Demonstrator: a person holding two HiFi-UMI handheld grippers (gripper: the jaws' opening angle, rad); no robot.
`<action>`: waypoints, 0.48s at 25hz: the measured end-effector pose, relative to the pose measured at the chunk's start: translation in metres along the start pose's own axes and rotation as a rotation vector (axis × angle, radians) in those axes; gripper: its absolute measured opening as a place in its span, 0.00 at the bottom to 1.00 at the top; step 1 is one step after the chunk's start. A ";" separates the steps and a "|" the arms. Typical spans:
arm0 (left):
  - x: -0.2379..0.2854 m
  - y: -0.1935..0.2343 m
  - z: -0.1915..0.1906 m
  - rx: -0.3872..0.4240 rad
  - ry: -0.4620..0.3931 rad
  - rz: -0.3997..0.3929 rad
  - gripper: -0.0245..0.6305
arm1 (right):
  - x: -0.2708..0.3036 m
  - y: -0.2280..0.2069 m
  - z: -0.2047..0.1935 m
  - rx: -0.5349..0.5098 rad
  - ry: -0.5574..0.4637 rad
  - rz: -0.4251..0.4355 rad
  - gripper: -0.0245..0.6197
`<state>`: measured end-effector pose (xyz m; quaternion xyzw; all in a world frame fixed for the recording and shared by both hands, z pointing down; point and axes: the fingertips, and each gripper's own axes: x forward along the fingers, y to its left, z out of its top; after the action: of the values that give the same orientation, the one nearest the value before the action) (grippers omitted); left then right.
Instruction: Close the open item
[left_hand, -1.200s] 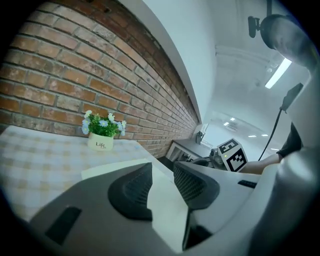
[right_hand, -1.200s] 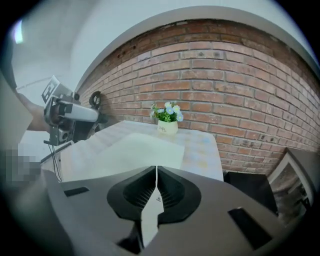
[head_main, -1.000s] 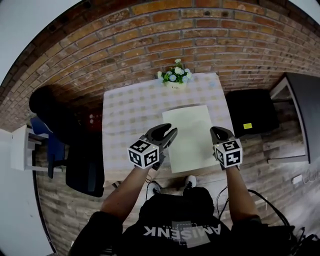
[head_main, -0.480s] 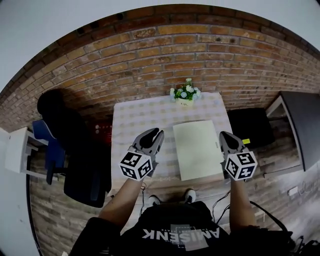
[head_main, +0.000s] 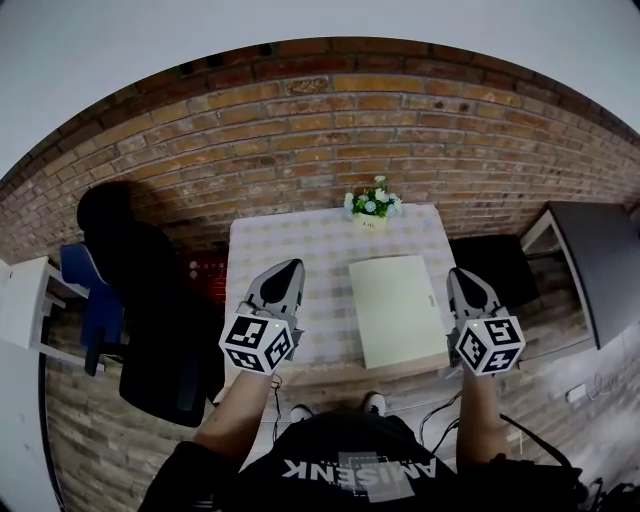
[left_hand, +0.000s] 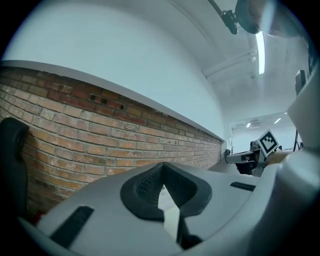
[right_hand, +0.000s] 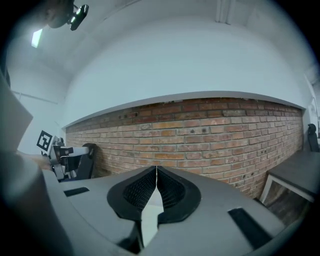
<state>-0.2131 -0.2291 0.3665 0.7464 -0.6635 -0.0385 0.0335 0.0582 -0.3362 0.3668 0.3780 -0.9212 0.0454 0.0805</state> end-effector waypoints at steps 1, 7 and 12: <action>-0.003 0.002 0.002 0.004 0.001 0.005 0.06 | -0.002 0.002 0.003 0.004 -0.009 -0.007 0.10; -0.015 0.011 0.010 0.011 0.005 0.022 0.06 | -0.015 0.010 0.017 -0.005 -0.040 -0.042 0.10; -0.019 0.014 0.010 0.007 0.013 0.024 0.06 | -0.024 0.009 0.026 -0.009 -0.056 -0.076 0.10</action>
<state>-0.2301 -0.2121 0.3579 0.7389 -0.6722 -0.0311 0.0355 0.0658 -0.3169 0.3368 0.4136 -0.9082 0.0274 0.0581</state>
